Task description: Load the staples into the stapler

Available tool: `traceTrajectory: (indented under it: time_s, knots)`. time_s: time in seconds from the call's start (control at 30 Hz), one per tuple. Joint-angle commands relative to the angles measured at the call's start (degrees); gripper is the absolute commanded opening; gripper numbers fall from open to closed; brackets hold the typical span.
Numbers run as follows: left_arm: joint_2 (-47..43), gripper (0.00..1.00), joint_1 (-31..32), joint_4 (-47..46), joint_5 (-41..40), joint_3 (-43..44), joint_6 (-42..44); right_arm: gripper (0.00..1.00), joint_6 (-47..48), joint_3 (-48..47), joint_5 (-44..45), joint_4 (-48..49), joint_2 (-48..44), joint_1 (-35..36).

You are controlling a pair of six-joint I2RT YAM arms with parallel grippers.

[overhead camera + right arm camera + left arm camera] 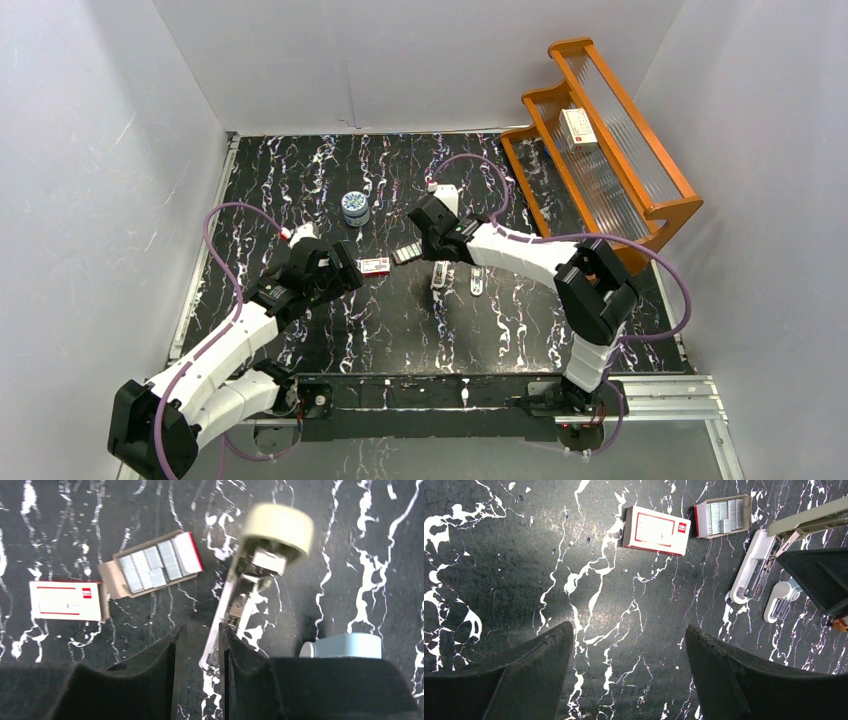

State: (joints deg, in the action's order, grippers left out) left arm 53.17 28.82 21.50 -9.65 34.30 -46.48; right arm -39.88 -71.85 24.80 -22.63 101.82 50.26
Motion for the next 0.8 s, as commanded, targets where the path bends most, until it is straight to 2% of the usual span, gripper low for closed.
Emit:
traceTrajectory:
  time_s: [0.0, 0.13, 0.37, 0.77]
  knots:
    - [-0.2, 0.79, -0.3, 0.6, -0.5, 1.2, 0.2, 0.37, 9.5, -5.4, -3.7, 2.2, 0.0, -0.1]
    - [-0.2, 0.79, -0.3, 0.6, -0.7, 1.2, 0.2, 0.39, 14.5, -10.6, -9.0, 1.8, 4.8, 0.0]
    - [-0.3, 0.79, -0.3, 0.7, -1.4, 0.9, 0.6, 0.45, 17.3, -18.5, -11.1, -1.4, 13.8, 0.3]
    - [-0.6, 0.79, -0.3, 1.1, -2.0, 0.3, 0.8, 0.41, 15.9, -22.2, -10.3, -4.4, 18.5, -0.1]
